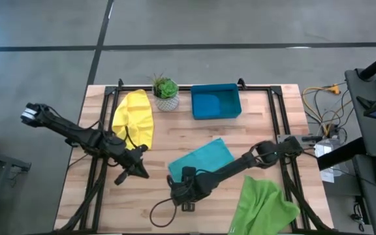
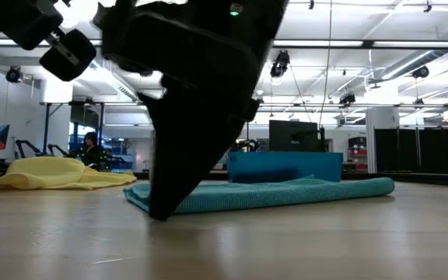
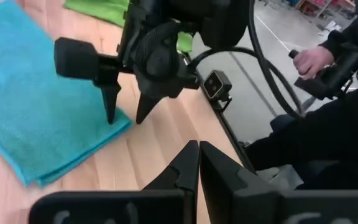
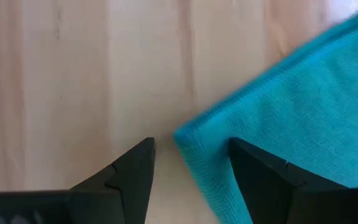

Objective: Fold microfiber towels
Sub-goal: Fold the light blue microfiber towel on top of the dark blue microfiber towel into the dark blue bin

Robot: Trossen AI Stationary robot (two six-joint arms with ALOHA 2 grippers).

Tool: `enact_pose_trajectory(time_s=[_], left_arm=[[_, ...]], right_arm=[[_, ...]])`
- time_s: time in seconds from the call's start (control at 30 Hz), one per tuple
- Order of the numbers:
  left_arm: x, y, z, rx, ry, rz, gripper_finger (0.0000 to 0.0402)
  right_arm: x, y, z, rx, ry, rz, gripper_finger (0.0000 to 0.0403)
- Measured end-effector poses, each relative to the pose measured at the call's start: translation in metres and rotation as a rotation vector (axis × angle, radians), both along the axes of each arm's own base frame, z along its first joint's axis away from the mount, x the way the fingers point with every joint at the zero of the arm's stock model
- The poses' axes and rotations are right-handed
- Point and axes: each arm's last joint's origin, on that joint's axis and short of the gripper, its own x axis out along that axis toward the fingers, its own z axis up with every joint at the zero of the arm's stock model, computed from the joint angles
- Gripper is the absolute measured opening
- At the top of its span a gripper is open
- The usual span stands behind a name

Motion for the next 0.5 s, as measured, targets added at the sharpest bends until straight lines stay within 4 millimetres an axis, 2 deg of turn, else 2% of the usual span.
enact_pose_trajectory(time_s=[0.13, 0.33, 0.5], left_arm=[[-0.001, -0.004, -0.003, 0.004, 0.012, -0.023, 0.0], [0.0, -0.008, -0.008, 0.015, 0.039, -0.04, 0.0], [0.003, -0.009, -0.008, 0.003, 0.01, -0.04, 0.0]], right_arm=[[0.004, 0.002, 0.0, -0.002, 0.02, -0.005, 0.0159], [0.005, 0.003, 0.008, -0.013, 0.039, -0.006, 0.0033], [0.002, 0.006, 0.031, -0.004, 0.028, 0.005, 0.0011]])
